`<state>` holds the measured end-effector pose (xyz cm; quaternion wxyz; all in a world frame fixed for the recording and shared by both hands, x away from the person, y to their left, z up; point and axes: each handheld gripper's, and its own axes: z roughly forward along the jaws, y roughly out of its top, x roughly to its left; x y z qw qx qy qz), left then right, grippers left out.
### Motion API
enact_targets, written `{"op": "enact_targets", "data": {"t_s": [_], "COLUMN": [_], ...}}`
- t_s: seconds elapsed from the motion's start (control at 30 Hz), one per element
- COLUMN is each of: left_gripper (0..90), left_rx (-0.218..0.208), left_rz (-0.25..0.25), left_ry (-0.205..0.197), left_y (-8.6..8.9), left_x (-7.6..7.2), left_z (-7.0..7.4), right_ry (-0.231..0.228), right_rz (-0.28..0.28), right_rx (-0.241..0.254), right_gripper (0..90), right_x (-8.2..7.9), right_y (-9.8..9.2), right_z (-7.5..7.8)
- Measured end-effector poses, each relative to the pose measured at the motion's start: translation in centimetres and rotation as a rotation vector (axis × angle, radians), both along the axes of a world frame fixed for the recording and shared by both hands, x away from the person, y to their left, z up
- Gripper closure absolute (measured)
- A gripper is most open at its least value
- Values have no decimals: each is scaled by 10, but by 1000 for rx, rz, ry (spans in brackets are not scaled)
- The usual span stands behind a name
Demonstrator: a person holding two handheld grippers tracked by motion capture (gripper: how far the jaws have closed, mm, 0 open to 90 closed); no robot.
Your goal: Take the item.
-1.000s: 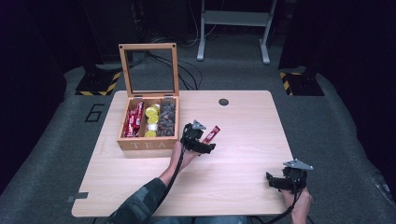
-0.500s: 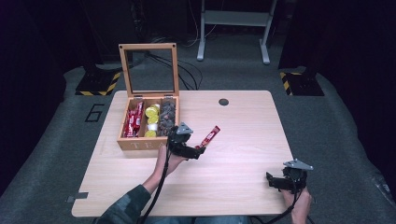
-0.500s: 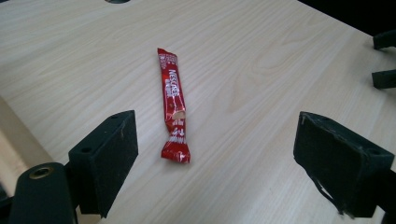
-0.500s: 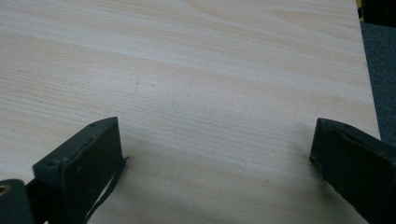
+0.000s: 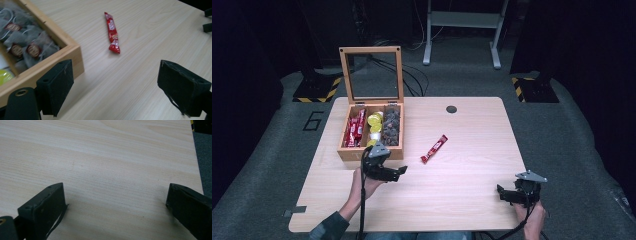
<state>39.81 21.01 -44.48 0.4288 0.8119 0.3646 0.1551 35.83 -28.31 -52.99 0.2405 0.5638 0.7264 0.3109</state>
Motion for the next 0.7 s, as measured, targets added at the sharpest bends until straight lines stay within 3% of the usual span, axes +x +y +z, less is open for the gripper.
{"op": "enact_targets", "data": {"t_s": [0.57, 0.7], "left_gripper": [136, 136], "left_rx": [16, 19], "left_rz": [135, 191], "left_ry": [1, 9], "left_y": [71, 93], "left_x": [-29, -38], "left_z": [-15, -25], "right_ry": [0, 0], "right_rz": [0, 0], "right_rx": [0, 0], "right_gripper": [18, 18], "right_x": [0, 0], "right_y": [0, 0], "right_z": [0, 0]}}
